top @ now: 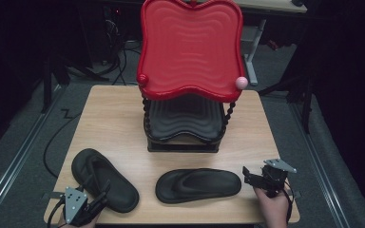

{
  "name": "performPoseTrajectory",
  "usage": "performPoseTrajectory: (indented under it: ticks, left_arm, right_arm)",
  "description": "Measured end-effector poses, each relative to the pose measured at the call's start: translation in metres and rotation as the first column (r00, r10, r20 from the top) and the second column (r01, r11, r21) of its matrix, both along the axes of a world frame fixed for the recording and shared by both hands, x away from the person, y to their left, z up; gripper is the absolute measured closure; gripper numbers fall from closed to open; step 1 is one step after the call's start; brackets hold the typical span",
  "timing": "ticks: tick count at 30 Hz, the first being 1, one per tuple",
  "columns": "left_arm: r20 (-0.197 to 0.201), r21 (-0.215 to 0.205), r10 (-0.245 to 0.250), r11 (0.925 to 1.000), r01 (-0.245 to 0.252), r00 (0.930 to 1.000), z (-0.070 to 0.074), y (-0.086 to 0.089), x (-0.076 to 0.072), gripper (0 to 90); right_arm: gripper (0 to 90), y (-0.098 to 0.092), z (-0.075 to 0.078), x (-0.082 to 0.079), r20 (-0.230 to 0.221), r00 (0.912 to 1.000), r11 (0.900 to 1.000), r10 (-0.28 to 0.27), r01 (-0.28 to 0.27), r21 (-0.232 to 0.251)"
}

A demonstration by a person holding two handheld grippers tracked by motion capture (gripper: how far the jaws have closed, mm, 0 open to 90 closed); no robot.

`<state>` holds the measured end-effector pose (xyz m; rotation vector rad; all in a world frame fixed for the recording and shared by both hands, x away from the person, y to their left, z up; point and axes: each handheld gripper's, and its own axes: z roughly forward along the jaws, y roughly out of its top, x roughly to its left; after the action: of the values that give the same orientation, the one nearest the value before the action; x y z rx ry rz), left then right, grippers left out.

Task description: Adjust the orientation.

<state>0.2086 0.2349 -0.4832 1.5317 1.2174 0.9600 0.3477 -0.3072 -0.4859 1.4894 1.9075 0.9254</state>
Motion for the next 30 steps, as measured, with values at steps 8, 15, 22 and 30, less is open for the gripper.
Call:
performPoseTrajectory:
  ticks: [8,15,22,30]
  left_arm:
    - [-0.023,-0.029,0.005,0.9996,-0.005,0.9997,-0.002,0.007,0.007,41.1]
    - [-0.002,-0.010,0.003,0.9999,-0.003,1.0000,-0.001,0.008,0.004,42.2]
    - [-0.024,0.010,0.017,0.9998,-0.017,0.9996,-0.004,0.013,0.009,43.6]
    - [-0.071,0.030,0.046,0.9986,-0.044,0.9964,-0.006,0.013,0.011,41.2]
  right_arm:
    - [0.0,-0.004,-0.002,-0.006,-0.019,0.9997,1.000,0.014,-0.014,0.012]
    - [0.0,-0.004,0.001,-0.011,0.001,0.9996,0.999,0.029,-0.029,0.042]
    - [0.0,-0.003,0.000,-0.011,0.002,0.9997,0.998,0.023,-0.023,0.052]
    - [0.0,-0.003,0.001,-0.017,0.005,0.9998,0.998,0.020,-0.020,0.052]
